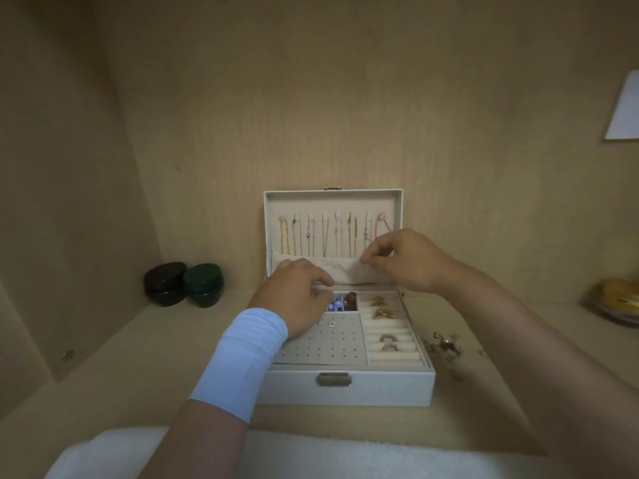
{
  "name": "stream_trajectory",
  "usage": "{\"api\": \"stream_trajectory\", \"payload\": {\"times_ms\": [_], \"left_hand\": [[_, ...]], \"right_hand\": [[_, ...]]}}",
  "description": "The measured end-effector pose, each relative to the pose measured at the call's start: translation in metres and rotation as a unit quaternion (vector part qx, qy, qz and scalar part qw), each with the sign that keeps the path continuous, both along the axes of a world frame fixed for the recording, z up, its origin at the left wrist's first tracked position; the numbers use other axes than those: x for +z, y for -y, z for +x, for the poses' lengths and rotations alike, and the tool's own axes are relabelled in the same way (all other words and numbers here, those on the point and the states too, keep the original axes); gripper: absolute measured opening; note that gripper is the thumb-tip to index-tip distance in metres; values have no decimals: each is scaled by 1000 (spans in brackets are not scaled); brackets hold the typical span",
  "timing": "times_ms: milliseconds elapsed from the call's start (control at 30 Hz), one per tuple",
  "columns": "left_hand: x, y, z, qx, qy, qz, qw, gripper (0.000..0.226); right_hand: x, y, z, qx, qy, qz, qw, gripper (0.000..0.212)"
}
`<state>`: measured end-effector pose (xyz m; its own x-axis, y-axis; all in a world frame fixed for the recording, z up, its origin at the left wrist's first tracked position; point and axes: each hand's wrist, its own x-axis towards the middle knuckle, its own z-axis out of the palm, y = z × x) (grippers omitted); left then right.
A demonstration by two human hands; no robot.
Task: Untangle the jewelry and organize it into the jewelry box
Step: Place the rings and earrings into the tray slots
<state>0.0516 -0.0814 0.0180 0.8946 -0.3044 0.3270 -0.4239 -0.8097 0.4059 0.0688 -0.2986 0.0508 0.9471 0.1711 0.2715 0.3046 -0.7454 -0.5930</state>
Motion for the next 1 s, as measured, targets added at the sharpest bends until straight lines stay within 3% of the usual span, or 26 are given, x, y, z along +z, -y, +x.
{"api": "stream_trajectory", "payload": {"times_ms": [167,267,400,600,767,867,1000], "left_hand": [[13,63,-16,-86,16,17,996,24],[9,106,-18,-108,-23,90,990,41],[-5,123,-15,-89,-56,191,976,65],[-16,115,-6,-102,-78,149,980,69],[-15,108,1,-121,-82,148,978,77],[-15,104,6,-119,-68,80,987,60],[-18,93,15,-93,-30,29,995,40]], "right_hand": [[-17,74,-11,-121,1,-37,992,18],[-46,90,-4,-120,-43,-96,987,18],[-70,89,8,-102,-37,-132,985,27],[-77,79,29,-55,18,-201,978,23],[-74,70,39,-47,56,-303,950,21],[-79,63,45,-64,52,-363,928,23],[-85,65,50,-75,43,-359,930,28]]}}
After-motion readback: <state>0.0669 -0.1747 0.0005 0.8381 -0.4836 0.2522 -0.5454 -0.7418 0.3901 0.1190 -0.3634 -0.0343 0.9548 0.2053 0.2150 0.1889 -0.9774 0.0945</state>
